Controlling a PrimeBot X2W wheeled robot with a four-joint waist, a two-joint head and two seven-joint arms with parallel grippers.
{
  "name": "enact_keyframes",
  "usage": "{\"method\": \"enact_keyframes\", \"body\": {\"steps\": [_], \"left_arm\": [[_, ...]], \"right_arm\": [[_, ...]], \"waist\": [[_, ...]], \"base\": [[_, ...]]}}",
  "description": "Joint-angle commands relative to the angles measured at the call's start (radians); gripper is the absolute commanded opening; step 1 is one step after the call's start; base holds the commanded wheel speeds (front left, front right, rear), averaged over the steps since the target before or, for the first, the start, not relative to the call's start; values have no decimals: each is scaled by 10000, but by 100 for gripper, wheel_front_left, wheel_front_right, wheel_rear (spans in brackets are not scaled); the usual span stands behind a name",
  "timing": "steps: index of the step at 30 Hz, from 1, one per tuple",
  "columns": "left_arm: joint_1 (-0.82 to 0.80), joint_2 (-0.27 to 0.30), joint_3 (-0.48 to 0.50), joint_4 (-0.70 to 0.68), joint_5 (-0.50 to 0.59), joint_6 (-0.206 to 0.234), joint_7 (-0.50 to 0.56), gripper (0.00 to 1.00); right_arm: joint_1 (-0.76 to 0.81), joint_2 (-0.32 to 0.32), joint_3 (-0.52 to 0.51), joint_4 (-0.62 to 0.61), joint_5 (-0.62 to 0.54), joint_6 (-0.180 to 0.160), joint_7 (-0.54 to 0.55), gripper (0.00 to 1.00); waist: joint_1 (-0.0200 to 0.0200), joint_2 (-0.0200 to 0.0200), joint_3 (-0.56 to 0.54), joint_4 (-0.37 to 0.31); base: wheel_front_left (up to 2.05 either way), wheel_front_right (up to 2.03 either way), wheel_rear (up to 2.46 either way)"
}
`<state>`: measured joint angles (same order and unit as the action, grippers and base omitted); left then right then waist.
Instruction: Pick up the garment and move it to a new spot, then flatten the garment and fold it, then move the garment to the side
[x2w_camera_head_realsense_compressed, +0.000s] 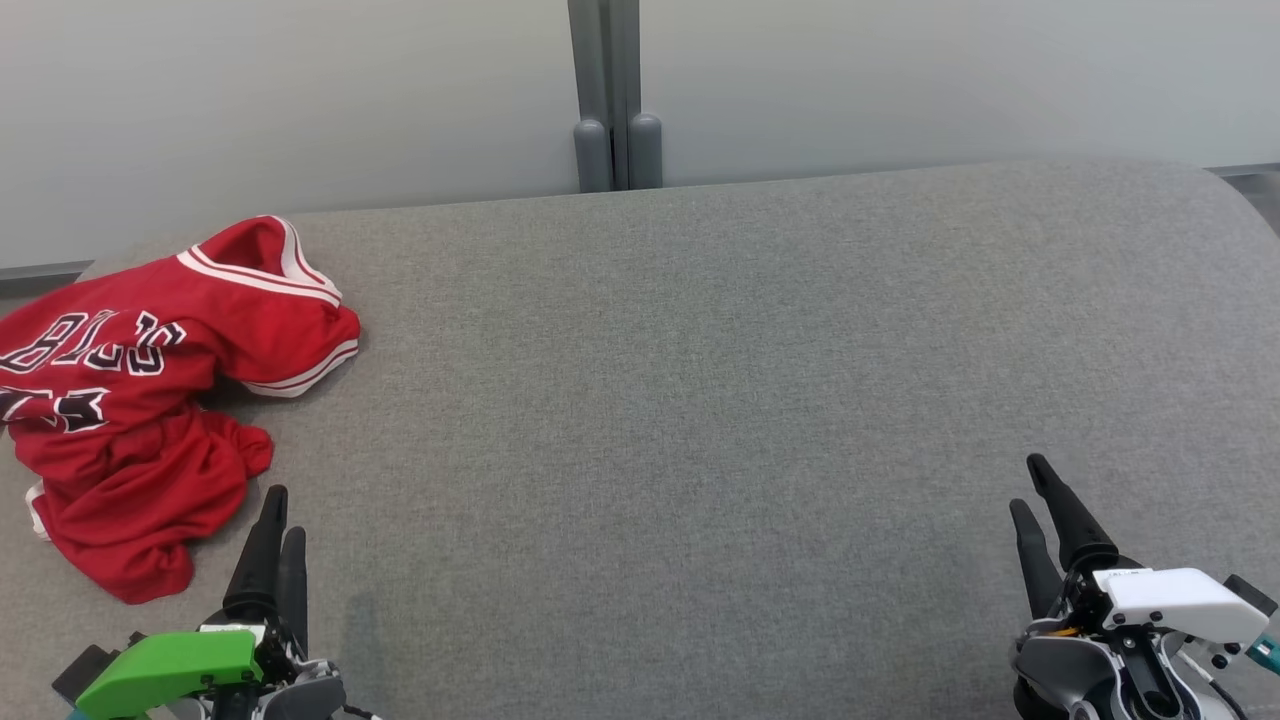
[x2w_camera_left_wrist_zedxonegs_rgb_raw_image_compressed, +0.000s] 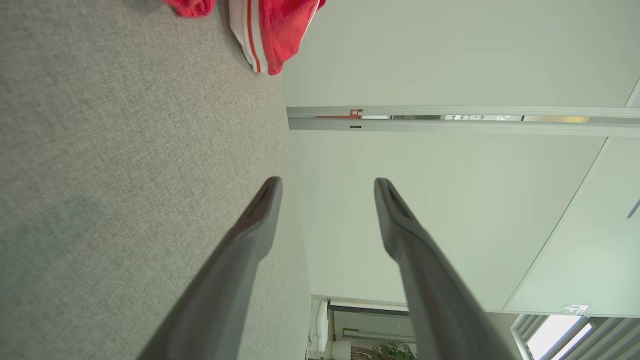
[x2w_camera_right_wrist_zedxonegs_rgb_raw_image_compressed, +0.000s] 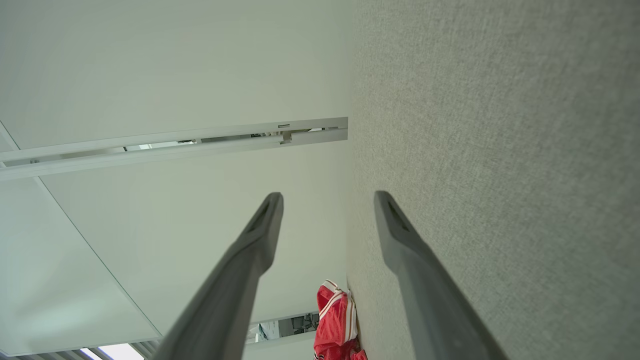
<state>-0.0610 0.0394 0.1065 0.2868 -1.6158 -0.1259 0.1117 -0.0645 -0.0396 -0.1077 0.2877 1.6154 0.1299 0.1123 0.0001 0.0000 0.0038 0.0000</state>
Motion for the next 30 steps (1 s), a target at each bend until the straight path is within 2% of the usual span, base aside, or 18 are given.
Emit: {"method": "enact_keyframes", "body": {"steps": [1, 8, 12, 20, 30], "left_arm": [[-151, 35, -75, -241, -5, -10, -95, 100], [-72, 57, -373, -581, 132, -14, -410, 100], [-71, 222, -643, -607, 785, -16, -664, 100], [-75, 97, -529, -853, 3264, -21, -1026, 100], [104, 69, -673, -1570, 5522, 113, -1424, 100]], "right_arm": [[-193, -34, 135, -175, 6, 2, -122, 100], [-293, -43, 495, -123, -310, 3, -482, 100], [-349, -48, 630, -162, -877, 3, -668, 100], [-360, -57, 869, -611, -3350, 4, -1028, 100], [-248, -69, 1324, -929, -6057, 5, -1425, 100]], "waist": [[0, 0, 1, -1], [0, 0, 14, -3], [0, 0, 22, -4], [0, 0, 38, 3], [0, 0, 38, 6]], "base": [[0, 0, 0], [0, 0, 0], [0, 0, 0], [0, 0, 0], [0, 0, 0]]}}
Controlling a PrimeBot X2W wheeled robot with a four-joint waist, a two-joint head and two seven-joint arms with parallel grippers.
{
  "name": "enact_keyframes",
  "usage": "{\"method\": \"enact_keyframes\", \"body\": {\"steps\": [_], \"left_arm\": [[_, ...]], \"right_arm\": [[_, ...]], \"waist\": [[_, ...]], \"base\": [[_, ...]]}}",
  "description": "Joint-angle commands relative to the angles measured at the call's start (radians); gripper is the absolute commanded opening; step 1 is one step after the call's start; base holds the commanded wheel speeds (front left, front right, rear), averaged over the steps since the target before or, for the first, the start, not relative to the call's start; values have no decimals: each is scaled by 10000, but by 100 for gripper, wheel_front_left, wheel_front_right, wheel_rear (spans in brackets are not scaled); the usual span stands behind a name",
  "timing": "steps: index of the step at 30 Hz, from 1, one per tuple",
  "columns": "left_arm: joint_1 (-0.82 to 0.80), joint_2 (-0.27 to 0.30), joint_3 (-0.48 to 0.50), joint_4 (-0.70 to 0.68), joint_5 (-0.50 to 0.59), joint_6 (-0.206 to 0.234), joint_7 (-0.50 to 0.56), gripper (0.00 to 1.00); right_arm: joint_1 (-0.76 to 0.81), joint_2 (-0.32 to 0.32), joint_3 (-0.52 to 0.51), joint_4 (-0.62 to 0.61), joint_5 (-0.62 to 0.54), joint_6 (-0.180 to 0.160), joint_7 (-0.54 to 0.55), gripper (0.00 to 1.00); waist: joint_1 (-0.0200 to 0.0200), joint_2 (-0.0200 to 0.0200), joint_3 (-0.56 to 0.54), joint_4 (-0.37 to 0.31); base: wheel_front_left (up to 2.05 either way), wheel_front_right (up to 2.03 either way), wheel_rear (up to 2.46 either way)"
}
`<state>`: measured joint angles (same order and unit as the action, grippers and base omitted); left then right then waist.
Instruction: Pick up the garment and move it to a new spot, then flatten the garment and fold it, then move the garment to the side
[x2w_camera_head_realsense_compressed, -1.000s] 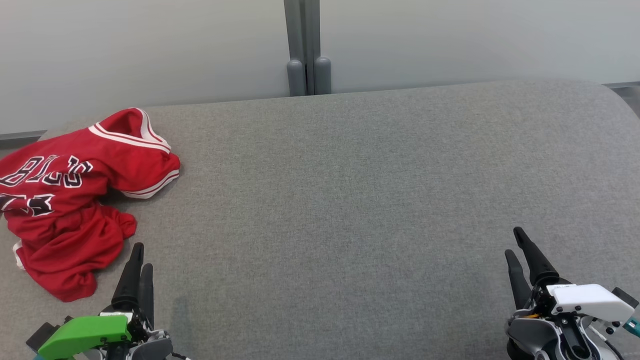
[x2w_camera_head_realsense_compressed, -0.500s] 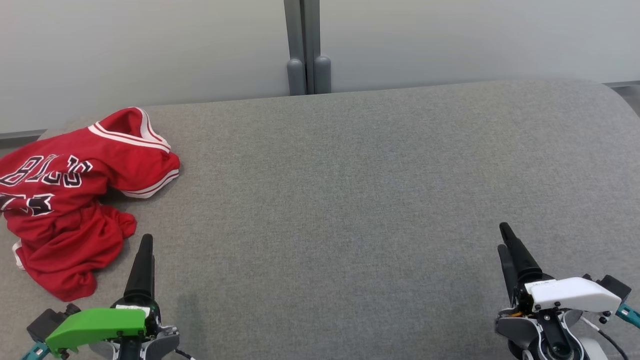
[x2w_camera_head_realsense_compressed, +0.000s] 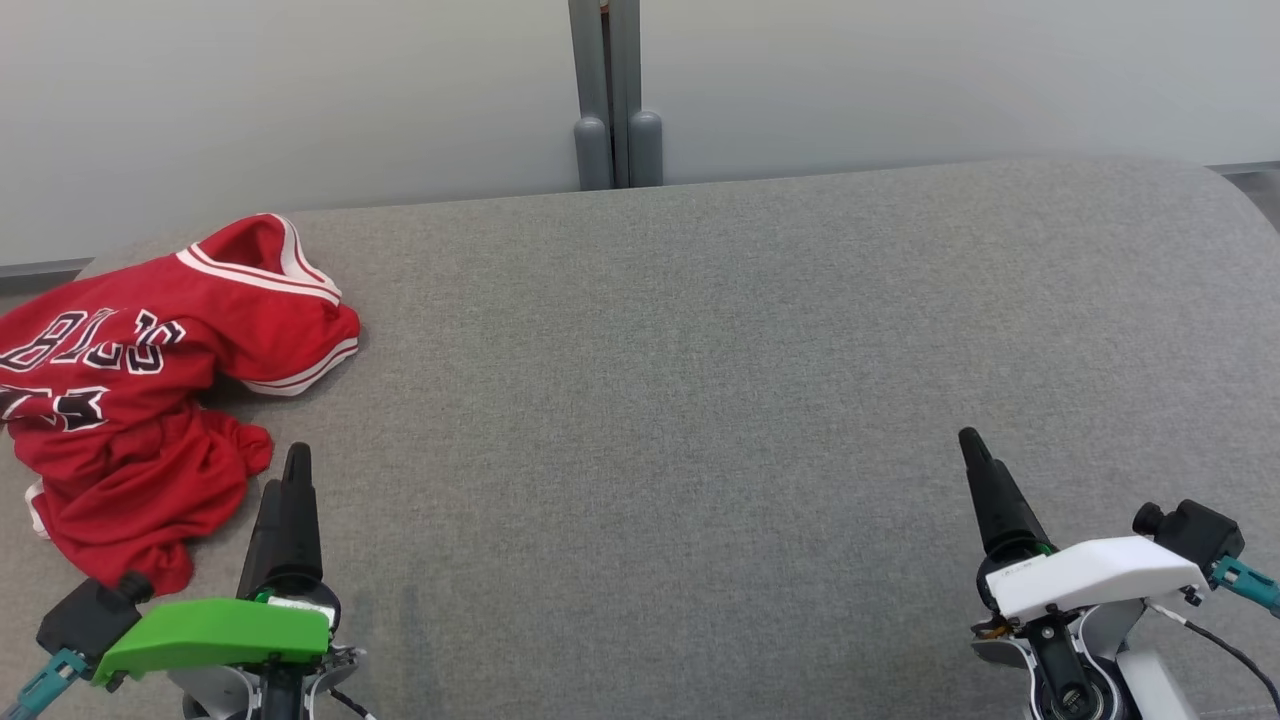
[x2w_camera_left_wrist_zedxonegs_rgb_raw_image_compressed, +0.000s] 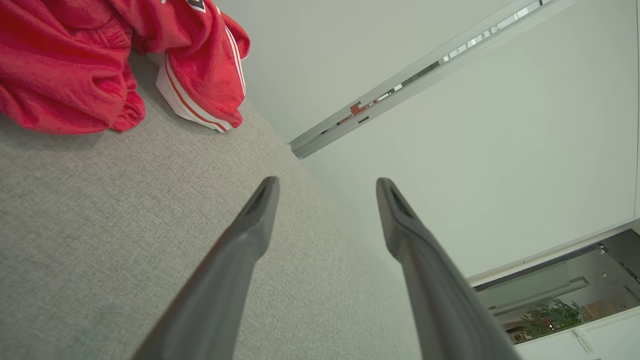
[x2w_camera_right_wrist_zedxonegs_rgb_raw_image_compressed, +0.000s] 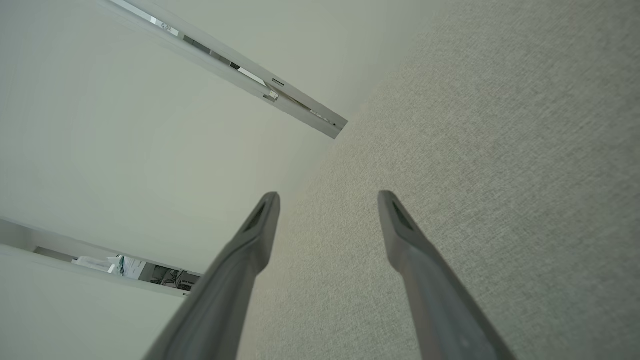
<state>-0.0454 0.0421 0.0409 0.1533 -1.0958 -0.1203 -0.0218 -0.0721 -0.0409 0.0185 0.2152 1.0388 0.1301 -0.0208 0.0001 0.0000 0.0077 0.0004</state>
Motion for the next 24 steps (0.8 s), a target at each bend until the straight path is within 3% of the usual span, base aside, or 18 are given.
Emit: {"method": "enact_keyframes", "body": {"steps": [1, 10, 24], "left_arm": [[-36, 43, -40, -286, 499, 98, -121, 100], [147, 52, -346, -571, 2056, 522, -444, 100], [241, 67, -823, -942, 4251, 781, -888, 100]], "right_arm": [[-168, -56, 107, -221, -486, 3, -128, 100], [-51, -65, 440, -401, -1910, 4, -448, 100], [-82, -76, 869, -580, -3730, 5, -896, 100]], "waist": [[0, 0, -1, 1], [0, 0, -16, 5], [-1, 0, 43, 14]], "base": [[0, 0, 0], [0, 0, 0], [0, 0, 0]]}}
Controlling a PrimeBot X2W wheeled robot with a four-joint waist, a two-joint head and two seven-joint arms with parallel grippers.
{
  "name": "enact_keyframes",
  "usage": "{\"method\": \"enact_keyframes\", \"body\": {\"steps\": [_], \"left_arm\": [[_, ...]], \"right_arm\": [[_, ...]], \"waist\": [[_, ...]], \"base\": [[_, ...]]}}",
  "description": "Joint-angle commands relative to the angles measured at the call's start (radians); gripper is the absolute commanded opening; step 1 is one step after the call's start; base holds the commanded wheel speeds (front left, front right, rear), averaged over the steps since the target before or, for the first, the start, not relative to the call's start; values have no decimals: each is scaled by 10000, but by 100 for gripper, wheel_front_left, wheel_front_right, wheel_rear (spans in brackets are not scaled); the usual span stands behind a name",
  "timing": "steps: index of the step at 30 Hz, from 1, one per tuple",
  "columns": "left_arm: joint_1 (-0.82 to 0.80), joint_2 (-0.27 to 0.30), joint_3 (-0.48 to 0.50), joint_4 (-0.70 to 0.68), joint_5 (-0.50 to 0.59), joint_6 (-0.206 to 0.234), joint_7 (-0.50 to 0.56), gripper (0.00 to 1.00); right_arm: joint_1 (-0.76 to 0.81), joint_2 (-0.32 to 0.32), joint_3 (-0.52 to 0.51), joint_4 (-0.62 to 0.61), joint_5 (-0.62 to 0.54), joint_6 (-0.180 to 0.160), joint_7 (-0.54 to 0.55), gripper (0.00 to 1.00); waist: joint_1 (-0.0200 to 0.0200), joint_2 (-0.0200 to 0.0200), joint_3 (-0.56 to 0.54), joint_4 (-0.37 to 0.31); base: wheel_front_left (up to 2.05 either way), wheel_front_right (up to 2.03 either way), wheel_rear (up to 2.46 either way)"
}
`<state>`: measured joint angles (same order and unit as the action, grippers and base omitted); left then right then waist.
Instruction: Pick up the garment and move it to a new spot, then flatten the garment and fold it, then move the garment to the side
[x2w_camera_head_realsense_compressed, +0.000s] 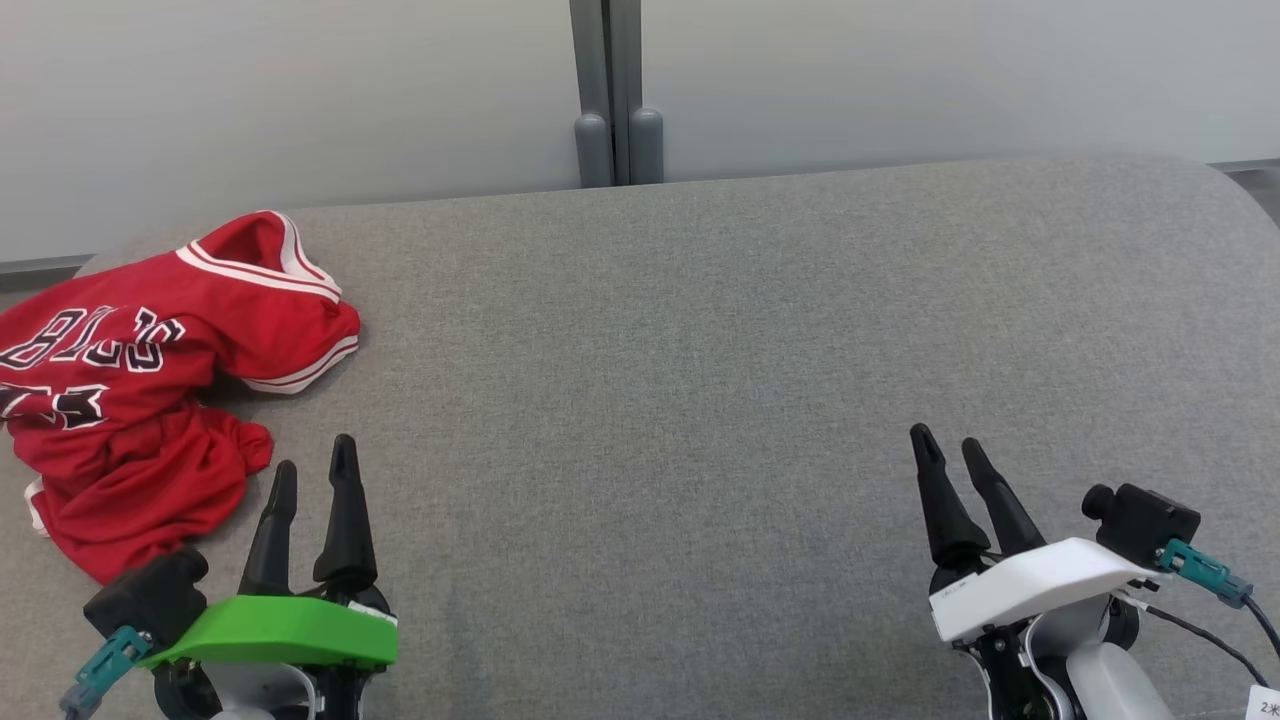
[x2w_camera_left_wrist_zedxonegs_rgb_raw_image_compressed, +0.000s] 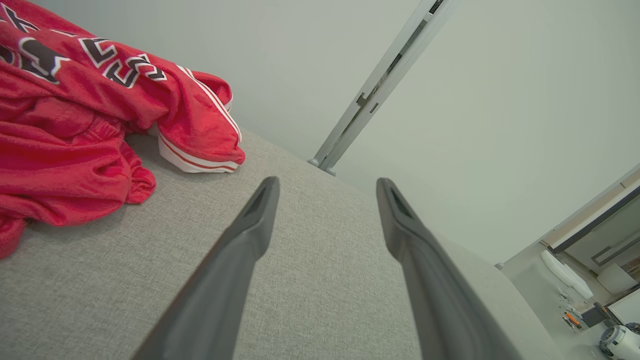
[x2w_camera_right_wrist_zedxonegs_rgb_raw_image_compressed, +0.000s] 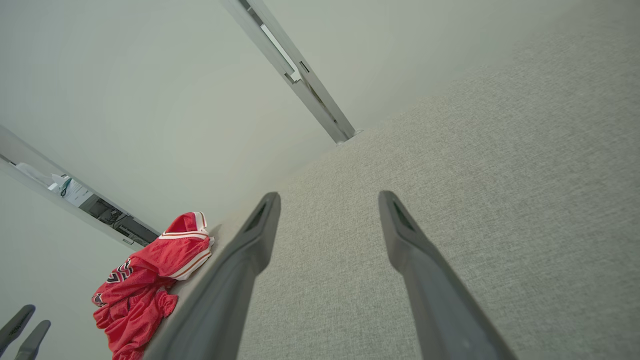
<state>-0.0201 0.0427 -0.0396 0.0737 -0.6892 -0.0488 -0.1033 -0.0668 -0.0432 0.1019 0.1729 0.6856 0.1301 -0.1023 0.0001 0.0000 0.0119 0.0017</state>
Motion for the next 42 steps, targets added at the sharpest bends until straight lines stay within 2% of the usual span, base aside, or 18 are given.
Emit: {"method": "enact_keyframes", "body": {"steps": [1, 16, 31, 42], "left_arm": [[-2, 62, -44, -171, 315, 76, -100, 100], [131, 76, -195, -269, 2012, 139, -515, 100], [234, 88, -95, 98, 3105, -230, -870, 100], [323, 94, -68, 468, 3749, -332, -1114, 100]], "right_arm": [[-138, -54, 60, -173, -320, 5, -110, 100], [-121, -65, 148, -327, -2048, 5, -532, 100], [-126, -74, 299, -226, -3336, 6, -888, 100], [-45, -79, 259, -91, -4179, 7, -1127, 100]], "waist": [[0, 0, 4, 1], [0, 0, 30, -6], [-1, 0, -6, -9], [-1, 0, -49, -53]], "base": [[0, 0, 0], [0, 0, 0], [0, 0, 0], [0, 0, 0]]}}
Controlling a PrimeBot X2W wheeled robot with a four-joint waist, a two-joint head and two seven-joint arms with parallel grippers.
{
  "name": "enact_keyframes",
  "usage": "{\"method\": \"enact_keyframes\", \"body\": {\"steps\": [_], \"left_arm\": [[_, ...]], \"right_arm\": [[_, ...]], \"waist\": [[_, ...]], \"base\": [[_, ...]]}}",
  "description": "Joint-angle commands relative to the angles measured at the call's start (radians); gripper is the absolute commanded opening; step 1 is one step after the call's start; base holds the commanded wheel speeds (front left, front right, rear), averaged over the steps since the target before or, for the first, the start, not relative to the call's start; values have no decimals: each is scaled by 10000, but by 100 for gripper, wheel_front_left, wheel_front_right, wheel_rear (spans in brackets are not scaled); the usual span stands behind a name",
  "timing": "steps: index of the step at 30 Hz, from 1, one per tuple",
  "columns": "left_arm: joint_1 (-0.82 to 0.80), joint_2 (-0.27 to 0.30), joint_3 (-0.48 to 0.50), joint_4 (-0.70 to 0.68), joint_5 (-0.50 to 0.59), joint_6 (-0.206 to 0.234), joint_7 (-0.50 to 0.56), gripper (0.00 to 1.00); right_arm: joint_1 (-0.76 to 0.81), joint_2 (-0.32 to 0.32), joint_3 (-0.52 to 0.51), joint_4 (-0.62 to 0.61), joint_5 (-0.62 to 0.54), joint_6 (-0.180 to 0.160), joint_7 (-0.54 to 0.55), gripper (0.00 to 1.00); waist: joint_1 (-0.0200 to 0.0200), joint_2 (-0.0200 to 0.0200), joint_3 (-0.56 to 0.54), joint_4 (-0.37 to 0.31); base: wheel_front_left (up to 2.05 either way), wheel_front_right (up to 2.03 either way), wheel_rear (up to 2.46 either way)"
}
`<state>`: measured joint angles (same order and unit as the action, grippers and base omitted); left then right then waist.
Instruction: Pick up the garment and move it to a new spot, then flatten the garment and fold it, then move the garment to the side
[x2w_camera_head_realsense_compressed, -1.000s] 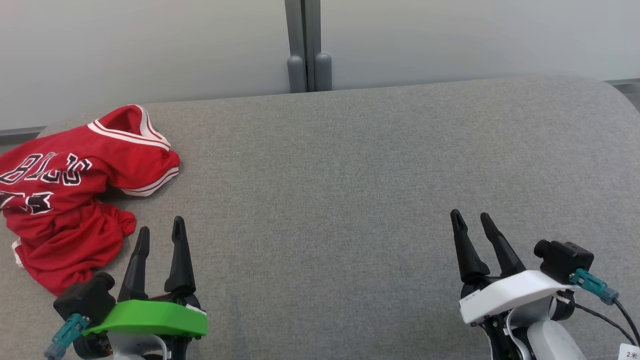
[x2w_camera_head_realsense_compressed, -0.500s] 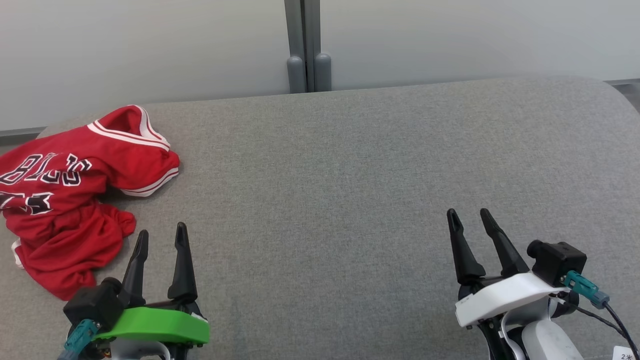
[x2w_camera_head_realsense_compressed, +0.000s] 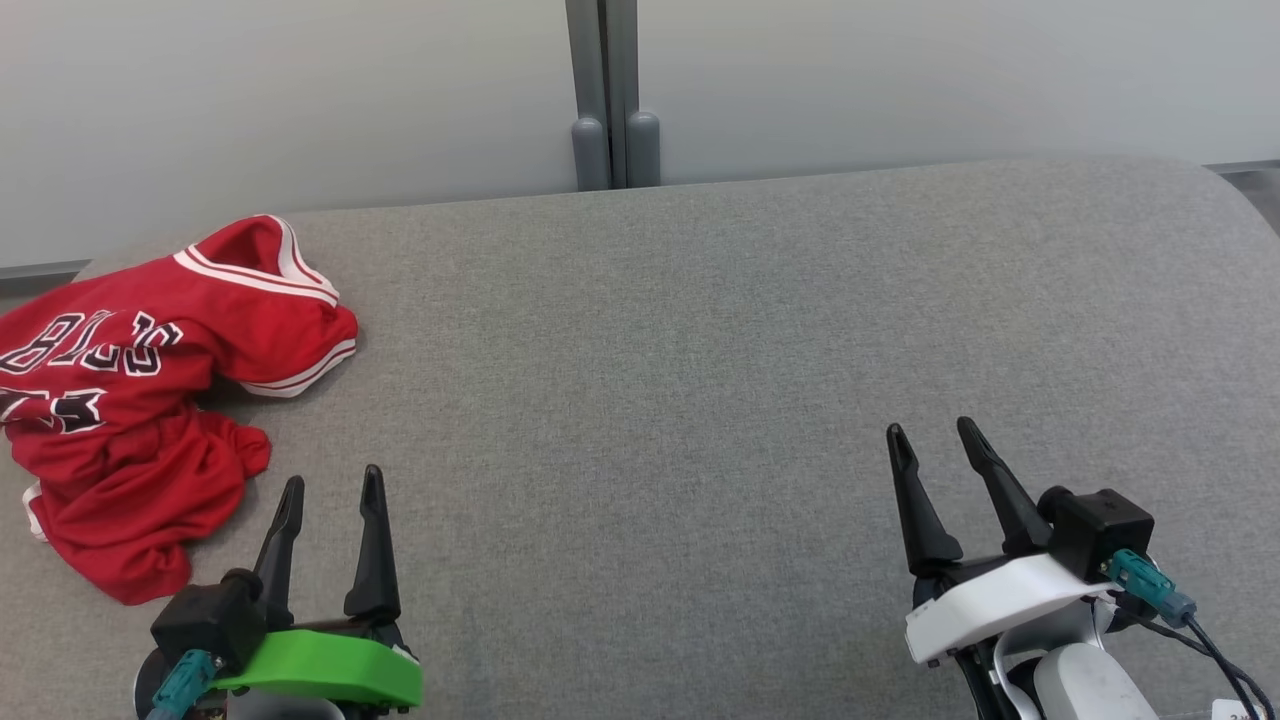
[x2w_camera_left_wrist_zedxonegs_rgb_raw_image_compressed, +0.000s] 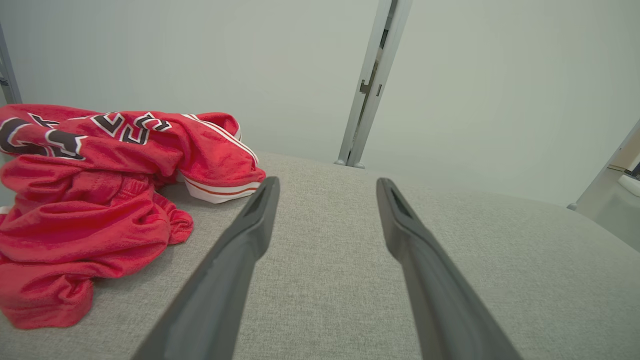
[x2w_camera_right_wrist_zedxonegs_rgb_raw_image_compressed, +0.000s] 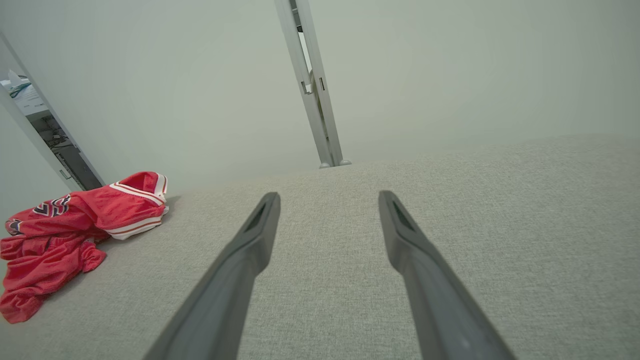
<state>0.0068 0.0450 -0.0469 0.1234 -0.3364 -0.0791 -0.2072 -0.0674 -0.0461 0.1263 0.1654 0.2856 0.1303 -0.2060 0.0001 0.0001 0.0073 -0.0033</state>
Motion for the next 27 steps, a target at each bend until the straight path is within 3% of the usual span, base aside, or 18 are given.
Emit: {"method": "enact_keyframes", "body": {"steps": [1, 27], "left_arm": [[63, 72, 8, 20, 209, -27, -99, 100], [123, 85, -28, 673, 1710, 96, -600, 100]], "right_arm": [[-17, -50, 36, 12, -257, 5, -105, 100], [72, -60, 395, 419, -2109, 6, -615, 100]], "waist": [[0, -1, -11, -7], [-1, -1, -68, 2]], "base": [[0, 0, 0], [0, 0, 0]]}}
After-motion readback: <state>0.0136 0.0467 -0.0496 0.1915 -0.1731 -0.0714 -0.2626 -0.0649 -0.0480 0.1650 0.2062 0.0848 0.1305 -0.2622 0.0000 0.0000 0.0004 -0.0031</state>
